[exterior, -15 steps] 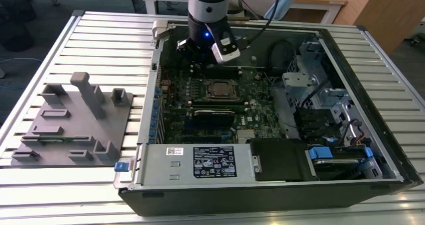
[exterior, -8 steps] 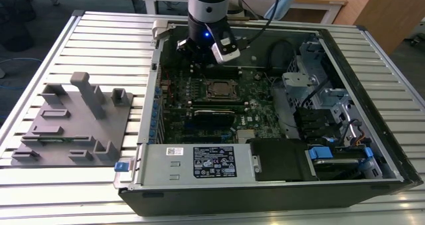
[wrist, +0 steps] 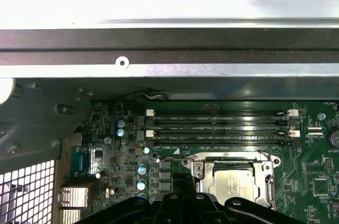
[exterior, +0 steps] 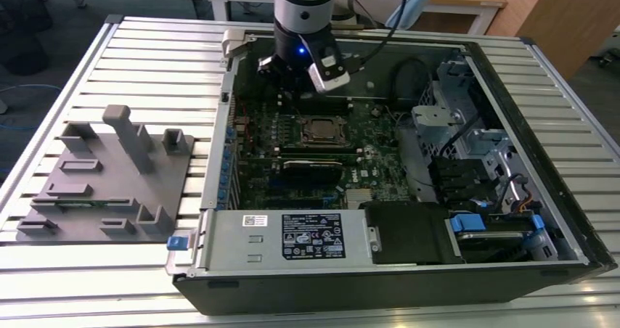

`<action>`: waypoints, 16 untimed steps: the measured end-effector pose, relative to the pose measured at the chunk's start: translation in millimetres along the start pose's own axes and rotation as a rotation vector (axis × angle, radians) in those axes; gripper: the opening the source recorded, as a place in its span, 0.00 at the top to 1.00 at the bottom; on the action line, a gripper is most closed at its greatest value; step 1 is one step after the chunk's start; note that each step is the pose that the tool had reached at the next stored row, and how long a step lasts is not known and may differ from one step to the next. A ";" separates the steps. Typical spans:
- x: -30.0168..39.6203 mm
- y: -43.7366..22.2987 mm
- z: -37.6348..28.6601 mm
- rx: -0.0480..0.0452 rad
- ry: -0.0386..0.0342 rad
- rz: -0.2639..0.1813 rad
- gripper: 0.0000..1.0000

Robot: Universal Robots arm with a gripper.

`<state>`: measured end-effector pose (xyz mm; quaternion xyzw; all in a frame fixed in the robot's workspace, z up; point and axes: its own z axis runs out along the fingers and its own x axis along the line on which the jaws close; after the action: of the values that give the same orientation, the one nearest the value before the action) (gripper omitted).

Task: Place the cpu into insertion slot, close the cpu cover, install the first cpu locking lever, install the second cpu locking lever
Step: 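Install the first cpu locking lever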

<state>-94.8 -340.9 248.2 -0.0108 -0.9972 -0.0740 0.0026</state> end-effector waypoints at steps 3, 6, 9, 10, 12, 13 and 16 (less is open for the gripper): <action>1.4 -0.5 0.0 -0.0066 0.0002 0.000 0.90; 4.4 -1.2 0.0 -0.0106 0.0001 0.000 0.90; 7.5 -1.9 0.0 -0.0132 -0.0001 0.000 0.90; 8.6 -2.2 0.0 -0.0140 -0.0002 0.000 0.90; 10.7 -2.7 -0.1 -0.0158 -0.0006 0.000 0.90; 11.9 -3.0 -0.1 -0.0166 -0.0009 0.000 0.90; 15.7 -3.8 -0.2 -0.0181 -0.0019 0.000 0.90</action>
<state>-110.7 -344.4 247.9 -0.0107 -0.9965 -0.0830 0.0015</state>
